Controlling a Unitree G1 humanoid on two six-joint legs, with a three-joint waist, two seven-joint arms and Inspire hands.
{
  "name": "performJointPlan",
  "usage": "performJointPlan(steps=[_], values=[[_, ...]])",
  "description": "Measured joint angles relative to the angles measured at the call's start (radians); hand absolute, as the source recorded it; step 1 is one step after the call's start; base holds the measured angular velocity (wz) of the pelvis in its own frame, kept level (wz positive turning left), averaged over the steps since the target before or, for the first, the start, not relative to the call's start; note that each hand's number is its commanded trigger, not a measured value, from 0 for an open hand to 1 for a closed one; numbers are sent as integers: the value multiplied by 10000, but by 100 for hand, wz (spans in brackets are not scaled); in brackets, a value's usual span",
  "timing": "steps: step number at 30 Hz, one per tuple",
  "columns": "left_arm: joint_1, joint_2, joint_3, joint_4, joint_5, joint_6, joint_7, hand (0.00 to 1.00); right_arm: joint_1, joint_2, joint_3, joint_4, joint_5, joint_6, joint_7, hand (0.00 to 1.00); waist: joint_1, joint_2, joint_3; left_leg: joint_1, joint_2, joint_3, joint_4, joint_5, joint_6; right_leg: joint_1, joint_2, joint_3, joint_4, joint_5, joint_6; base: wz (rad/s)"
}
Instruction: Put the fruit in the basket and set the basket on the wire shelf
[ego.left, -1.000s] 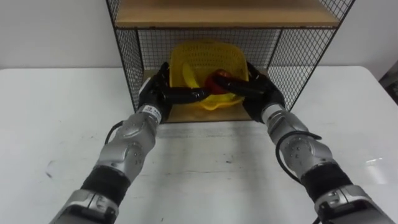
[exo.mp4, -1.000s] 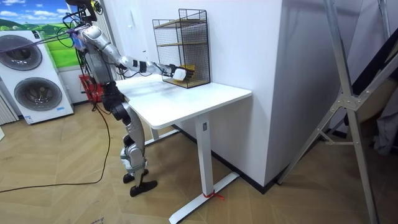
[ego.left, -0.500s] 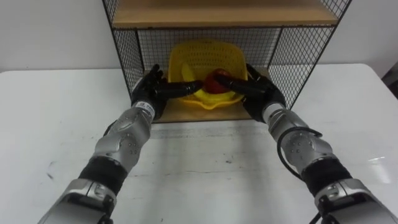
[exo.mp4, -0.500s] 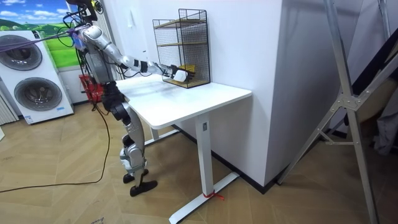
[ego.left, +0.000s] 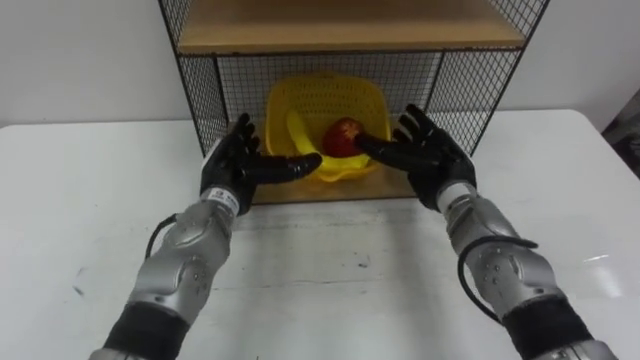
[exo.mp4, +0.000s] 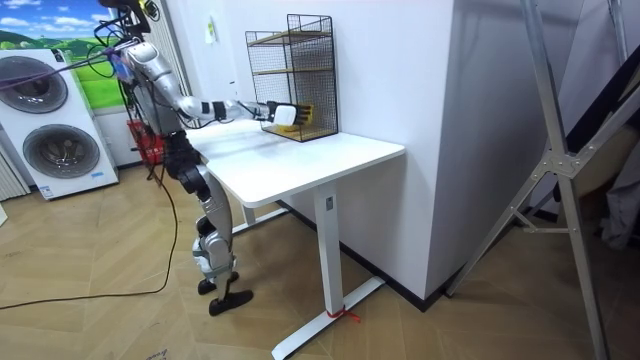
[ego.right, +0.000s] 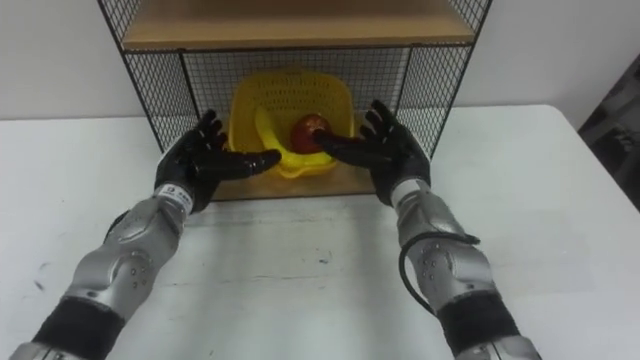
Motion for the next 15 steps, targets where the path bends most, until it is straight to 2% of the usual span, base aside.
performJointPlan(steps=[2, 6, 8, 12, 15], values=[[441, 78, 3, -881, 227, -1, 4, 0, 613, -110, -123, -1044, -518, -29, -25, 0, -12, -10, -4, 66, 11, -17, -7, 3, -5, 122, 18, -18, -116, 29, -32, 0], [930, 192, 50, -1908, 274, -34, 0, 0, 1032, -41, -195, -1603, -1049, -68, 6, 0, -17, -89, -29, 317, 34, 28, -198, 64, -55, 302, 61, 56, -205, 85, -55, -4], [1266, 230, 67, -2346, 624, -212, -22, 0, 1242, -64, -346, -1808, -1441, -100, 15, 0, -19, -118, -39, 392, 44, 25, -240, 73, -66, 397, 72, 50, -242, 94, -69, 0], [1395, 288, 77, -2709, 1383, -227, -24, 0, 1801, -118, -387, -2813, -1902, -192, 64, 0, 31, -139, -11, 332, 98, 50, -294, 88, -95, 413, 138, 93, -377, 176, -107, -1], [1568, 401, 185, -3271, 1382, -242, -24, 0, 1969, -126, -397, -3401, -1955, -229, 261, 0, -20, -96, 19, 352, 112, 75, -309, 97, -108, 398, 145, 71, -423, 195, -126, 0]])
